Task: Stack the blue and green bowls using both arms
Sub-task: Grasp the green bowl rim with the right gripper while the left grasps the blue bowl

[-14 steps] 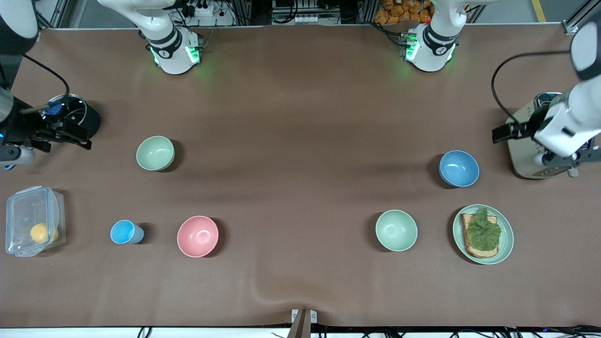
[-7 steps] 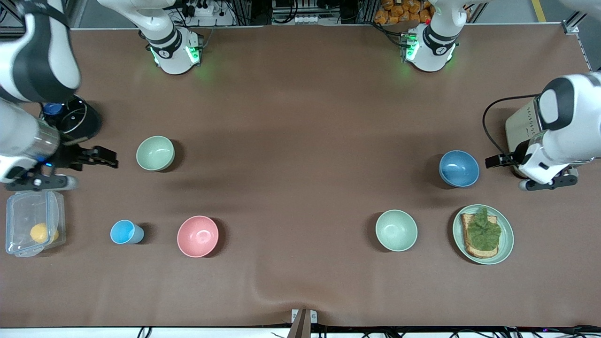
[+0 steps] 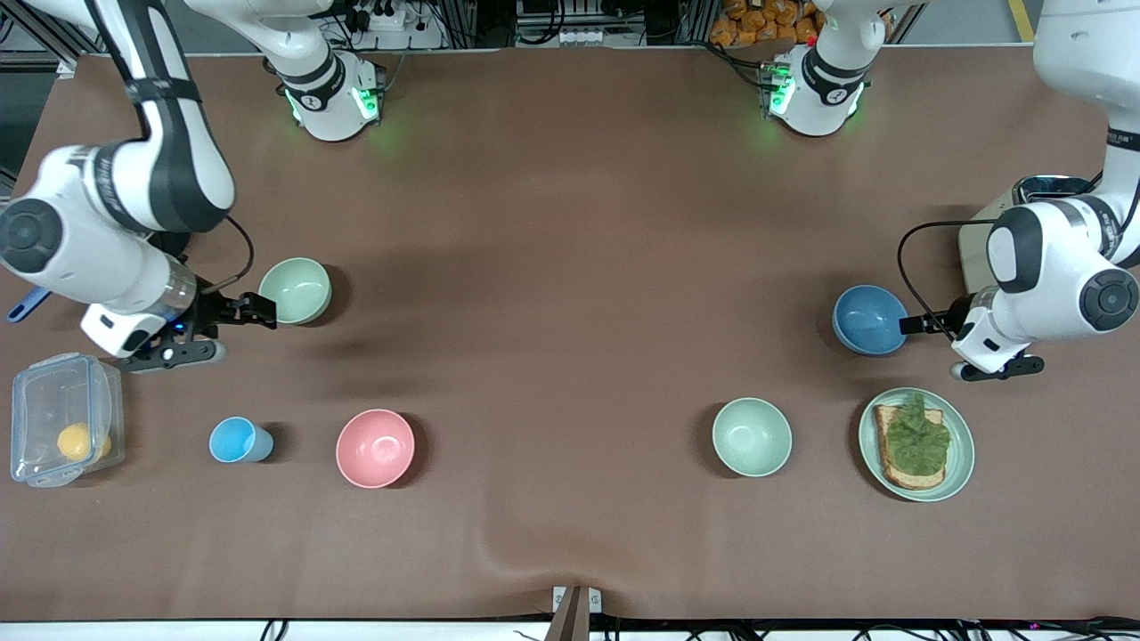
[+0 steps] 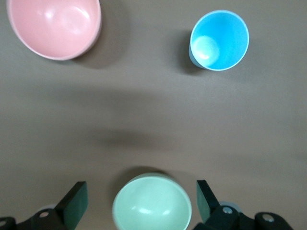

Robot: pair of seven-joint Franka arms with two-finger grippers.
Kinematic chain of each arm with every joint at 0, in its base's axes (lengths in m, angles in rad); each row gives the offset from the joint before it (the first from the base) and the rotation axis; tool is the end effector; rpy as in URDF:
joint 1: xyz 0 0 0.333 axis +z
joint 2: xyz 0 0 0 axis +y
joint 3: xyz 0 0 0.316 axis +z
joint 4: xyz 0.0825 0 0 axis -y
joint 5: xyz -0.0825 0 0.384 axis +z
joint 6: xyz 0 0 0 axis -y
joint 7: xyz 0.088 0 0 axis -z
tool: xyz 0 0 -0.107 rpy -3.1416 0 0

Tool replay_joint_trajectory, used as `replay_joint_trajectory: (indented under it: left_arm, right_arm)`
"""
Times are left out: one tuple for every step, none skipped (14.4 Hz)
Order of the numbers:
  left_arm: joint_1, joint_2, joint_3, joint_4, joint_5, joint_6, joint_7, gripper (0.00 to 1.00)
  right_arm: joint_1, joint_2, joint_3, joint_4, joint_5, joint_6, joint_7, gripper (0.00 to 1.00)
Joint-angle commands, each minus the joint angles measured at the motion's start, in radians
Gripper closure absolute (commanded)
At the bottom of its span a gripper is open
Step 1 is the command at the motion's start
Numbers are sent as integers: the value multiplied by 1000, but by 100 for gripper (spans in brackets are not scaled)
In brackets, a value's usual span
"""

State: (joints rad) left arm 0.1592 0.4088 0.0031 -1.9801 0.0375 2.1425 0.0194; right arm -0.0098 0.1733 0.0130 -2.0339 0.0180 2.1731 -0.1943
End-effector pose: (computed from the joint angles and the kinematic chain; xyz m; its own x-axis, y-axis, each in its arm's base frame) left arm 0.5754 0.0958 0.2411 0.9625 0.1175 -0.2447 0.1156 -0.9931 -0.0221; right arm 0.5779 0.0024 0.3583 0.9821 0.1861 -0.0303 0.1854 -0.9824 -0.0230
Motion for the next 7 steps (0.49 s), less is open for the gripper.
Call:
replay_joint_trajectory:
  left_arm:
    - [16,13,-12,4,-47,10,27,0]
    - [16,21,-12,4,-48,10,27,0]
    - [16,31,-12,4,-48,10,28,0]
    - [16,45,-14,6,-48,10,30,0]
    - [14,56,-15,6,-50,10,30,0]
    - [13,65,-15,7,-54,11,30,0]
    - [10,70,-15,9,-54,10,30,4]
  right_arm:
    - [-90,-32,4,-126,4,120,-144,0]
    - [-96,-20,4,-127,2,120,-145,0]
    - [-105,-12,4,-131,4,120,-145,0]
    - [-120,11,4,-141,5,126,-145,0]
    - [-140,32,4,-147,26,149,-149,3]
    - [-156,60,4,-157,51,168,-158,8]
    - [-176,84,5,-161,57,192,-192,14]
